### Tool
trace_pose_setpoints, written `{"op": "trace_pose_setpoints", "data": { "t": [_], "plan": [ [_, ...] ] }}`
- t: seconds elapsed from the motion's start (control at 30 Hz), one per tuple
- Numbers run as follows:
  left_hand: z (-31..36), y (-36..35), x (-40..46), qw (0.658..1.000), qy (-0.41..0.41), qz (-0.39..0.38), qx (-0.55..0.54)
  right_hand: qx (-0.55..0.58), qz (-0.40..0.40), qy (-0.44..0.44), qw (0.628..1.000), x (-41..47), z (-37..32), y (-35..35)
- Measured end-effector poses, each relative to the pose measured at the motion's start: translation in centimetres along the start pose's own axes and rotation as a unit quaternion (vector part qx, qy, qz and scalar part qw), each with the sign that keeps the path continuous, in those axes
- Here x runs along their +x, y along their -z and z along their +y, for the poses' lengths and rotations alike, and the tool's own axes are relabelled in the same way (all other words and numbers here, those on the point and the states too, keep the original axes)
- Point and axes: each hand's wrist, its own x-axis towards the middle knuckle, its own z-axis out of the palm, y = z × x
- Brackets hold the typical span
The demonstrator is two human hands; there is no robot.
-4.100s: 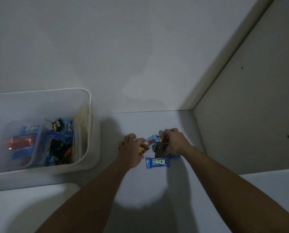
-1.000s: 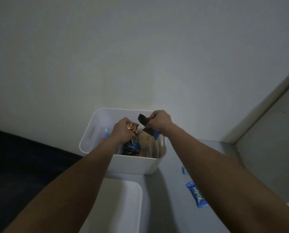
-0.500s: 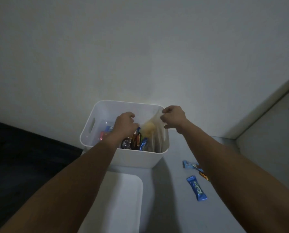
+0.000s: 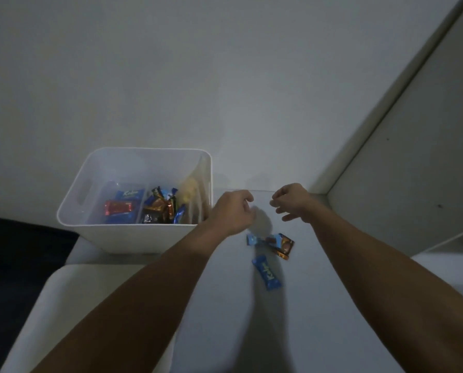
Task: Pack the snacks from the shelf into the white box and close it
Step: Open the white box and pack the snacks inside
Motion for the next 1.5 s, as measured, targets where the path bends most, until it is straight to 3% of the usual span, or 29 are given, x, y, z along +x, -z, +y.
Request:
{"op": "trace_pose_setpoints", "data": {
  "t": [0.3, 0.43, 0.6, 0.73, 0.93, 1.17, 1.5],
  "plan": [
    [-2.6, -11.2, -3.3, 0.963, 0.178, -0.15, 0.133, -0.148, -0.029, -0.004, 0.989, 1.4, 8.0, -0.7],
    [-2.8, -14.9, -4.3, 0.96, 0.25, -0.085, 0.095, -0.28, -0.064, 0.063, 0.956, 2.4, 10.2, -2.2],
    [-2.4, -17.0, -4.1, 0.953, 0.287, -0.027, 0.089, -0.347, -0.121, 0.152, 0.917, 3.4, 12.8, -4.5],
    [-2.6, -17.2, -3.8, 0.953, 0.291, -0.013, 0.088, -0.398, -0.076, 0.201, 0.892, 3.5, 13.9, -5.5],
    [-3.2, -16.6, -3.6, 0.953, 0.288, -0.033, 0.092, -0.351, -0.035, 0.22, 0.91, 3.4, 14.5, -5.2],
    [-3.0, -13.4, -3.0, 0.961, 0.258, -0.008, 0.104, -0.261, 0.004, 0.161, 0.952, 2.2, 13.1, -3.2],
    [2.2, -4.0, 0.9, 0.984, 0.152, 0.031, 0.093, -0.153, 0.075, 0.16, 0.972, 0.4, 2.9, 2.2]
  ]
}}
